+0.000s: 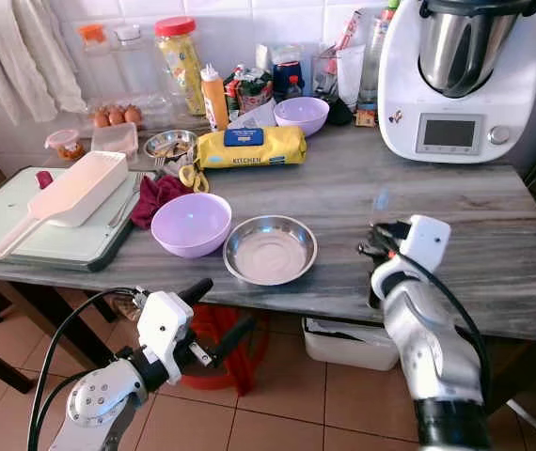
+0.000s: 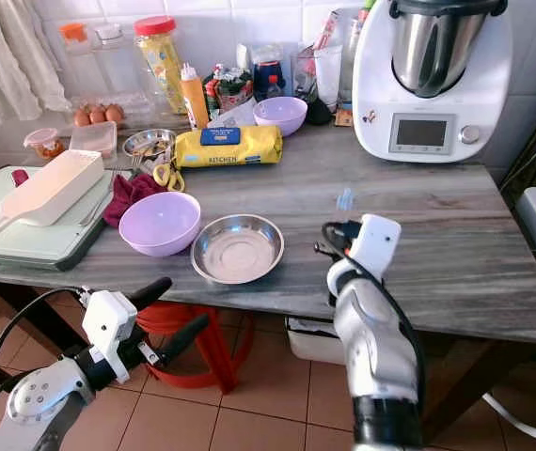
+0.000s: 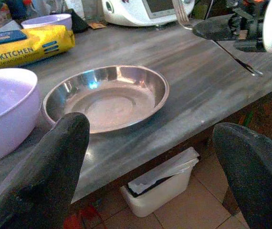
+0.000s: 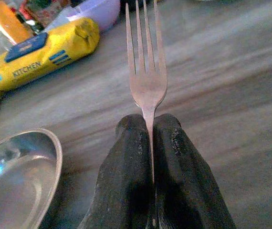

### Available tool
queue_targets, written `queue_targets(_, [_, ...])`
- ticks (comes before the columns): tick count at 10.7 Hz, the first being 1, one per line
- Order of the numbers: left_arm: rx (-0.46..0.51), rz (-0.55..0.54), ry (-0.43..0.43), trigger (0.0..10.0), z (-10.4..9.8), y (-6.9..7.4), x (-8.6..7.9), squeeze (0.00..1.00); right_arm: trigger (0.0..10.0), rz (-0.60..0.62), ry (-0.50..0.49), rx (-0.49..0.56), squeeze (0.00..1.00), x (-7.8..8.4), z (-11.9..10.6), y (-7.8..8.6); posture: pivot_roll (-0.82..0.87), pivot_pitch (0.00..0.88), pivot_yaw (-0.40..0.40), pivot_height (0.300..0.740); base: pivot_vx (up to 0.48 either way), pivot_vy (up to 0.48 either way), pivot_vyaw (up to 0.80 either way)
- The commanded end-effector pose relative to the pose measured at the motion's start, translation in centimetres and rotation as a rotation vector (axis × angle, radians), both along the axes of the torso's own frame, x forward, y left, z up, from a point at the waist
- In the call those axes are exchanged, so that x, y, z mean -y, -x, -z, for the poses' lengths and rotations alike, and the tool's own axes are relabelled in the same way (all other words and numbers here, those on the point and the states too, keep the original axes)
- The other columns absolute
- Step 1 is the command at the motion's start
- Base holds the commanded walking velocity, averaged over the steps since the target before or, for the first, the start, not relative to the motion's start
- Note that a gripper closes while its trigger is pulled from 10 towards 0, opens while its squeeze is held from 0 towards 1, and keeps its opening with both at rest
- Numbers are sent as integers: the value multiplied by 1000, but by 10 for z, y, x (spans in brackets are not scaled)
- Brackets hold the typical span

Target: Setting the table

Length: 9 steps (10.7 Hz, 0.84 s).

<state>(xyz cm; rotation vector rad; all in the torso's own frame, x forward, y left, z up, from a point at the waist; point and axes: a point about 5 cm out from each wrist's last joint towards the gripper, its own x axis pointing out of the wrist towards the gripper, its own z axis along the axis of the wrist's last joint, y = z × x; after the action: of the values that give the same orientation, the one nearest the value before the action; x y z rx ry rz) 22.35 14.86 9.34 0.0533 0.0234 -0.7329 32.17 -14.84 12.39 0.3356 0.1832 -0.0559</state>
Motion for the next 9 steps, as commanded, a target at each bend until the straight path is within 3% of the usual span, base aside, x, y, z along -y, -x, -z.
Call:
queue_targets(1, [3,-2,-12,10000,1,-1,-2,0,10000,-6,-31,-2,0,-2,-3,-5,-20,0,81,740,0,0,0])
queue_targets(5, [3,6,-12,10000,4,-2,-2,0,10000,13,-135,-67,0,-8,5,-18,-18,0,82,740,0,0,0])
queue_targets(9, [8,17,-11,10000,3,-3,0,0,10000,-17,-145,-140,0,-18,17,-23,-17,0,82,740,0,0,0])
